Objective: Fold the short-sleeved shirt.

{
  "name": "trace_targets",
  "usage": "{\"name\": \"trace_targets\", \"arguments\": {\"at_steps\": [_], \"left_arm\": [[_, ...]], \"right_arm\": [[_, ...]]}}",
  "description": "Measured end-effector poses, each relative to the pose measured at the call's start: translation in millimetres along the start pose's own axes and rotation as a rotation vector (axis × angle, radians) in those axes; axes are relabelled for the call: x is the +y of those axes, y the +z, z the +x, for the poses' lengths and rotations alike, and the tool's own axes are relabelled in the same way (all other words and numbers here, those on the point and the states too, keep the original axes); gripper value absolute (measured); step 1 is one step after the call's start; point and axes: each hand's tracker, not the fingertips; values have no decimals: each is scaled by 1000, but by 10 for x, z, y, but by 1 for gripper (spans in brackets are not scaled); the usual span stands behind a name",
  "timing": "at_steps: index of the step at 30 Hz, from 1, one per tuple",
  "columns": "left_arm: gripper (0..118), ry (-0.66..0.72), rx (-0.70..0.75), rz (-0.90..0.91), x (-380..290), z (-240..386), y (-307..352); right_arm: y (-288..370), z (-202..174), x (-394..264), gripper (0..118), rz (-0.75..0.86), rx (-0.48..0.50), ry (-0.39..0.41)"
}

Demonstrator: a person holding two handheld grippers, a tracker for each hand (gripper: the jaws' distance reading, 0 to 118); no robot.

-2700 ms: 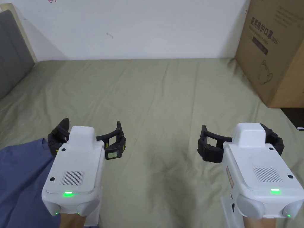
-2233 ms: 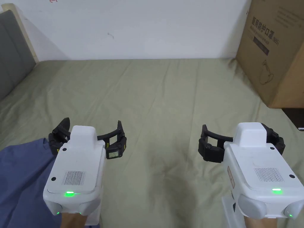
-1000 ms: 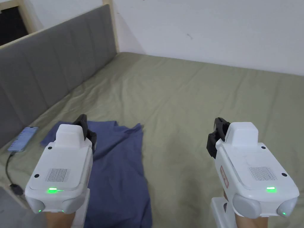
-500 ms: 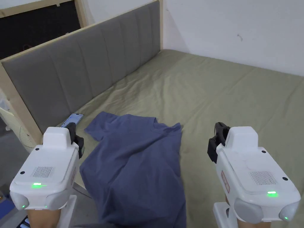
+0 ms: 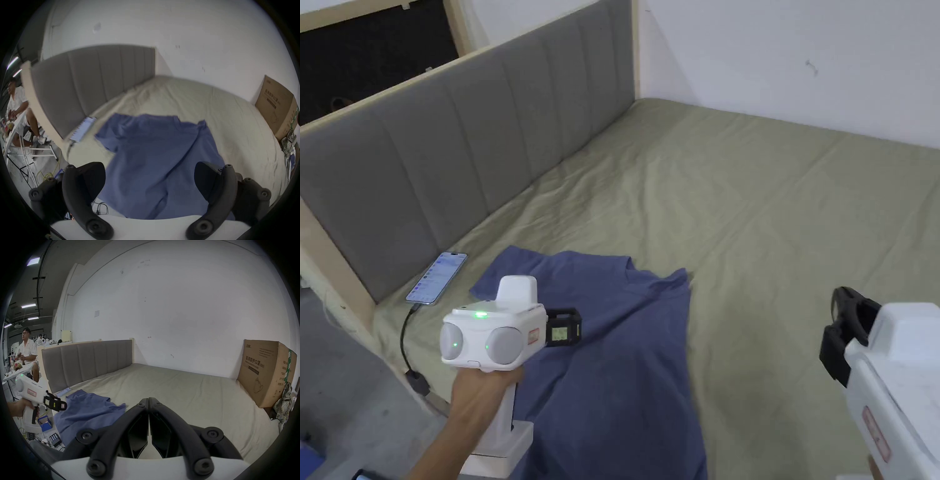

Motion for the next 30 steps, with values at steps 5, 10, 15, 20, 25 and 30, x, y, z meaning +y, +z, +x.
{"name": "trace_targets", "arguments": {"at_steps": [5, 10, 15, 20, 25, 30], "left_arm": [[111, -69, 9, -147, -33, 212, -722], [66, -103, -15, -282, -229, 447, -962], [2, -138, 0, -209, -180, 553, -768], [1, -74, -79, -114, 36, 604, -383], [0, -48, -221, 33, 534, 923, 225], [0, -175, -331, 176, 1007, 1662, 843]], "right_arm": [[-71, 270, -133, 0, -55, -59, -3], [-88, 498, -250, 0, -94, -103, -10], [-24, 653, -275, 0, -100, -131, -27], [183, 765, -219, 0, -83, -160, -45], [454, 1000, -191, 0, -56, -183, -76], [821, 1267, -156, 0, -8, -237, -99]]}}
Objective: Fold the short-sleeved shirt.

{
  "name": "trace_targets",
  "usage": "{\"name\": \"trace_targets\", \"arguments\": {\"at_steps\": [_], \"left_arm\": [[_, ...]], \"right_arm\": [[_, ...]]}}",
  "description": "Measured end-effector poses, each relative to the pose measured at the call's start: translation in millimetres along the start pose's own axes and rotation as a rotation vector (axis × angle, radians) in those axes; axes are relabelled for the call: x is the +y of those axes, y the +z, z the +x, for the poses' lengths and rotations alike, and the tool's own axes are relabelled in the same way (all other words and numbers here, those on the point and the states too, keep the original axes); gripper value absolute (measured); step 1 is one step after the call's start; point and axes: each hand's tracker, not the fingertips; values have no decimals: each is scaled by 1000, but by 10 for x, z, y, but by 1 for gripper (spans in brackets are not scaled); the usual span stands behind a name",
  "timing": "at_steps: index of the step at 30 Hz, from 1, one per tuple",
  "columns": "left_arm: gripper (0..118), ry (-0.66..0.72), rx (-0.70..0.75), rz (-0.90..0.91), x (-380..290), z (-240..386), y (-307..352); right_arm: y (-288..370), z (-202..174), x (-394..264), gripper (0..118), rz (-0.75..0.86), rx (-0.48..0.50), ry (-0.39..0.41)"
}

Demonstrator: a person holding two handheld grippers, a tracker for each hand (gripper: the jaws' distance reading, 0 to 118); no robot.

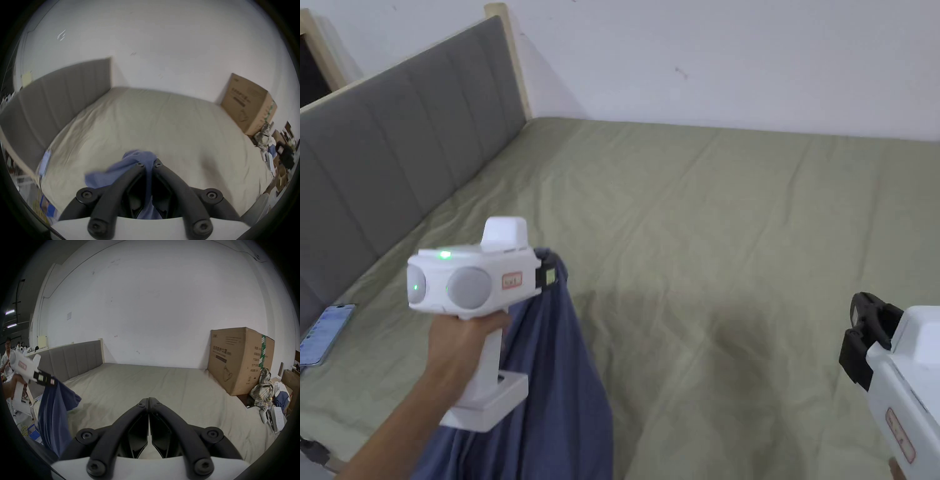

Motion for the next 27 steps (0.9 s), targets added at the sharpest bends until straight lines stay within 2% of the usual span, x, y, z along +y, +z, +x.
{"name": "trace_targets", "arguments": {"at_steps": [8, 14, 21, 27], "left_arm": [[0, -115, -242, 122, 680, 1345, 112], [0, -213, -417, 136, 757, 2429, 31], [0, -274, -546, -19, 195, 3330, -441], [0, -385, -531, -263, -758, 3584, -970]], "right_arm": [[443, 563, 45, 0, 57, -109, -19], [689, 944, 20, 0, 65, -193, -17], [838, 1249, -90, 0, 41, -266, -31], [850, 1361, -201, 0, 18, -290, -45]]}}
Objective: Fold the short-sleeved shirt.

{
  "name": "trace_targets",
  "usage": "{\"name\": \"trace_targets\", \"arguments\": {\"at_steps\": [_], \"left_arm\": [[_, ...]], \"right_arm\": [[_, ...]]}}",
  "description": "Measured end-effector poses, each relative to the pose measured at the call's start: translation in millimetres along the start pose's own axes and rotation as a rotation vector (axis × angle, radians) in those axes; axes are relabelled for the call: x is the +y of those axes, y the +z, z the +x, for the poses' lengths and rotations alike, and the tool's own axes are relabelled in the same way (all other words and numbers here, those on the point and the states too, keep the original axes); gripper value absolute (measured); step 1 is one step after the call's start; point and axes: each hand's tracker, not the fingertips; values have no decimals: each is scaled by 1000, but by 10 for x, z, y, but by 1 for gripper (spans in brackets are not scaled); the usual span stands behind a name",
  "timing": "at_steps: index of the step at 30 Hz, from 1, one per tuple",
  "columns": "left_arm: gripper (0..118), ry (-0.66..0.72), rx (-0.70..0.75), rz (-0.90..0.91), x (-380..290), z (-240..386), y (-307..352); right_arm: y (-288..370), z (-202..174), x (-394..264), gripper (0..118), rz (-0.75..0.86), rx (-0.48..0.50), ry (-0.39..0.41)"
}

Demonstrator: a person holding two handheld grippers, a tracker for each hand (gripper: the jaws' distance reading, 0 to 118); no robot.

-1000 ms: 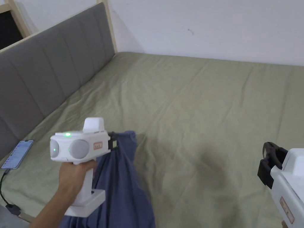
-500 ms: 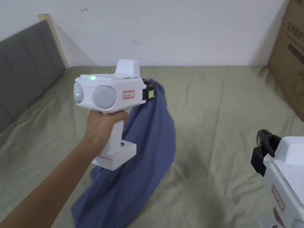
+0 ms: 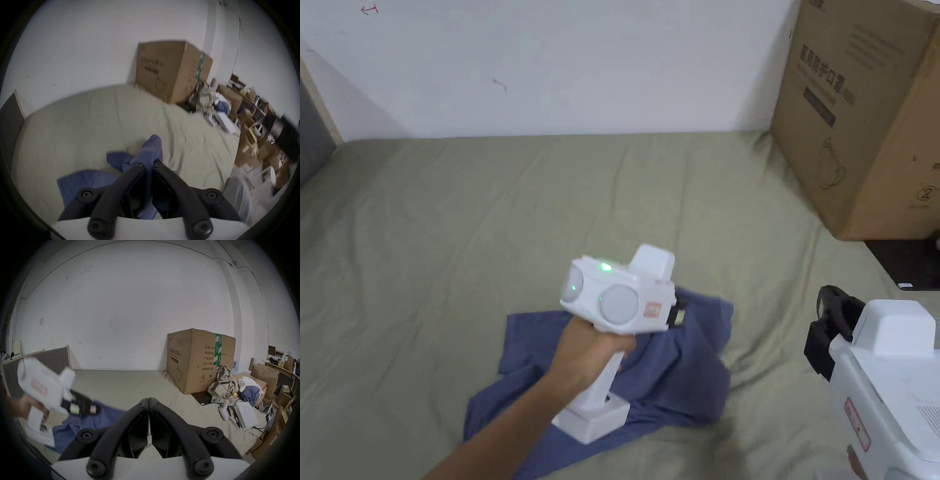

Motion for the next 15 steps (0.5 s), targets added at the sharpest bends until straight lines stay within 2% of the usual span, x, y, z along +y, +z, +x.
{"name": "trace_targets", "arguments": {"at_steps": [6, 8, 10, 12, 13, 14, 15], "left_arm": [[2, -34, 75, -183, -478, 13, -564], [13, -61, 112, -232, -566, 9, -636], [40, -43, 126, -192, -557, 9, -550], [87, 25, 125, -129, -518, -28, -441], [102, 64, 133, -91, -479, -47, -331], [110, 99, 135, -50, -444, -65, -240], [111, 133, 139, 2, -398, -93, -121]], "right_arm": [[-56, -15, -97, 0, -40, 4, -10], [-61, -34, -114, 0, -49, 7, -8], [-67, -40, -118, 0, -54, 11, -7], [-62, -54, -115, 0, -54, 12, -6], [-65, -59, -110, 0, -54, 13, -8], [-68, -63, -102, 0, -54, 14, -9], [-62, -70, -91, 0, -52, 15, -11]]}}
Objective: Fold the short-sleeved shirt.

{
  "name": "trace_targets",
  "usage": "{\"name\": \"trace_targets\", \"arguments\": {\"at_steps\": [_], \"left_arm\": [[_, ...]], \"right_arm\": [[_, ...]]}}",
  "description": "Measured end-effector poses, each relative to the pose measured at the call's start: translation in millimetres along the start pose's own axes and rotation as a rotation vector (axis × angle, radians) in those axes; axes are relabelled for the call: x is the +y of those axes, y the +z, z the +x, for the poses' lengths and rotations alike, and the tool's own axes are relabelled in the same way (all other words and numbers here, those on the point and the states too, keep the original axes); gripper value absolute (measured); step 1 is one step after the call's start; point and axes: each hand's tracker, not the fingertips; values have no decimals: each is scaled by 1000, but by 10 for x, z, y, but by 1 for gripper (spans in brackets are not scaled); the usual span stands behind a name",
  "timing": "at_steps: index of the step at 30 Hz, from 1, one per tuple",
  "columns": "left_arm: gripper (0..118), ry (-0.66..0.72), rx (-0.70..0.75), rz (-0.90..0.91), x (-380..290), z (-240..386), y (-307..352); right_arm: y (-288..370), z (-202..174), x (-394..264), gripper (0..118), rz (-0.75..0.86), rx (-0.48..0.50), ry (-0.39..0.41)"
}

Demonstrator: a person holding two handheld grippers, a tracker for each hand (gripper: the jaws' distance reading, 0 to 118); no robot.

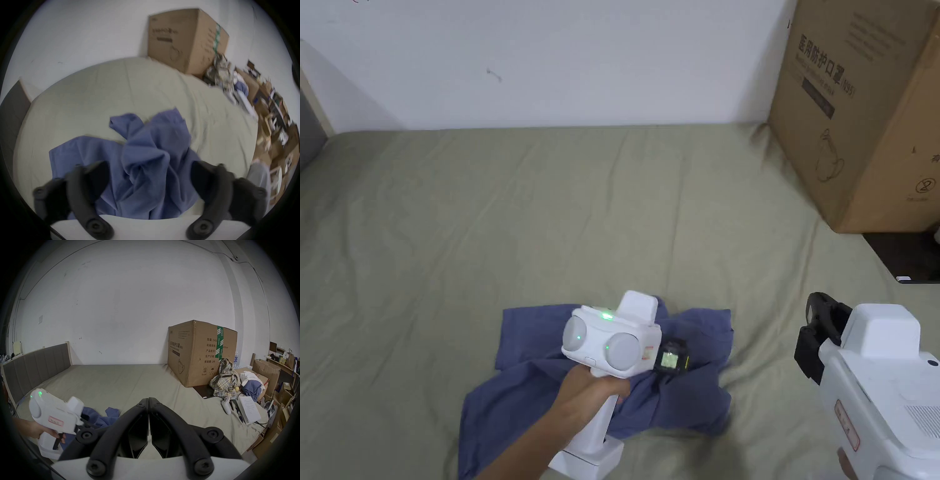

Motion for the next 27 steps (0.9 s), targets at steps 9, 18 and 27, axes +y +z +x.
{"name": "trace_targets", "arguments": {"at_steps": [9, 18, 27], "left_arm": [[111, 59, 99, 419, 292, -479, 1129], [105, 37, 326, 665, 61, -814, 1915], [0, 80, 368, 714, -206, -1089, 2093]], "right_arm": [[93, -69, 220, 0, 59, 11, -11], [131, -181, 429, 0, 123, 25, 2], [130, -318, 523, 0, 146, 59, 13]]}}
